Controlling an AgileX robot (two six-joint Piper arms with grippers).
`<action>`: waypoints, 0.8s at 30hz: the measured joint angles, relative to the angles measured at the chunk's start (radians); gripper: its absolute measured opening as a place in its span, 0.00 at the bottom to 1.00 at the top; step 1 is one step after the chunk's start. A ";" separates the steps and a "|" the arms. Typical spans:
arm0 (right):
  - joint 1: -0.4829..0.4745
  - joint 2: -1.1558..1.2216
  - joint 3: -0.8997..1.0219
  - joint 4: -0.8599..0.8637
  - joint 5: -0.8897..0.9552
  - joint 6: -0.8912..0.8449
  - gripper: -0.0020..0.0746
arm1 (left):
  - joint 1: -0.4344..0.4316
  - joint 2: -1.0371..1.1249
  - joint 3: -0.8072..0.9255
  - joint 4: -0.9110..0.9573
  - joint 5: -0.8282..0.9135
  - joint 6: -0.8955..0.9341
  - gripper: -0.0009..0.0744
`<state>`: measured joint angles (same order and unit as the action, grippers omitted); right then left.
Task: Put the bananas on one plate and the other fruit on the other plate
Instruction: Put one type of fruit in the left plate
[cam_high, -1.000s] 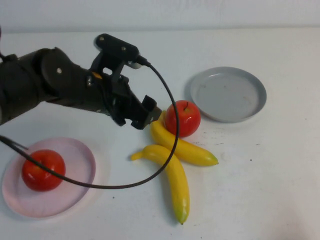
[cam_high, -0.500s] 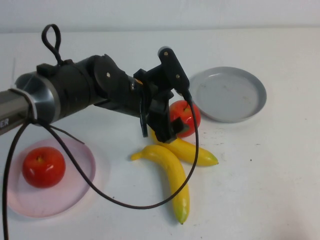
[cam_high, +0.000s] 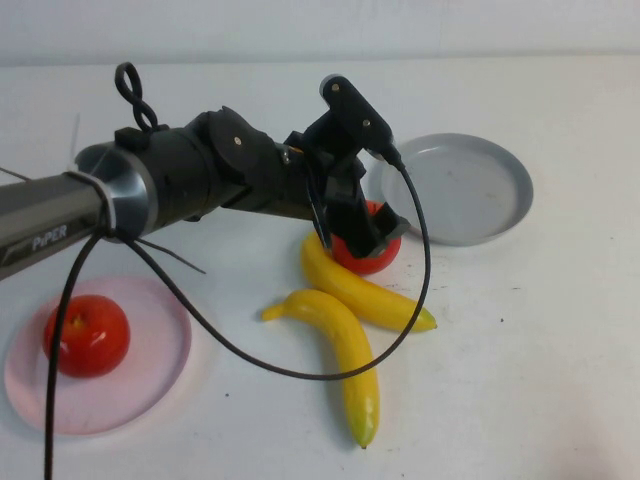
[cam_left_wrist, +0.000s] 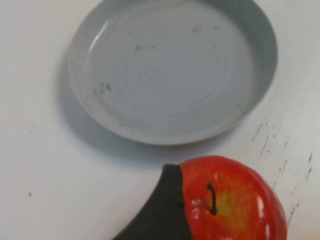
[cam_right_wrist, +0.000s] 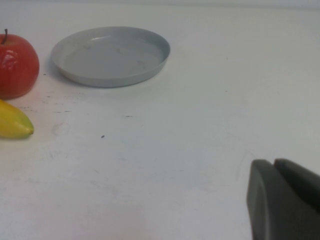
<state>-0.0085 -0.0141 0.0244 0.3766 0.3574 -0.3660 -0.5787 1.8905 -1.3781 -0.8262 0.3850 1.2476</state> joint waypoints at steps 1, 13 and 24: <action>0.000 0.000 0.000 0.000 0.000 0.000 0.01 | 0.000 0.010 -0.011 0.000 0.000 -0.014 0.90; 0.000 0.000 0.000 0.000 0.000 0.000 0.01 | 0.018 0.042 -0.072 0.043 0.077 -0.170 0.90; 0.000 0.000 0.000 0.000 0.000 0.000 0.01 | 0.049 0.095 -0.072 0.041 0.087 -0.183 0.90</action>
<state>-0.0085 -0.0141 0.0244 0.3766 0.3574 -0.3660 -0.5301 1.9854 -1.4506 -0.7854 0.4722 1.0648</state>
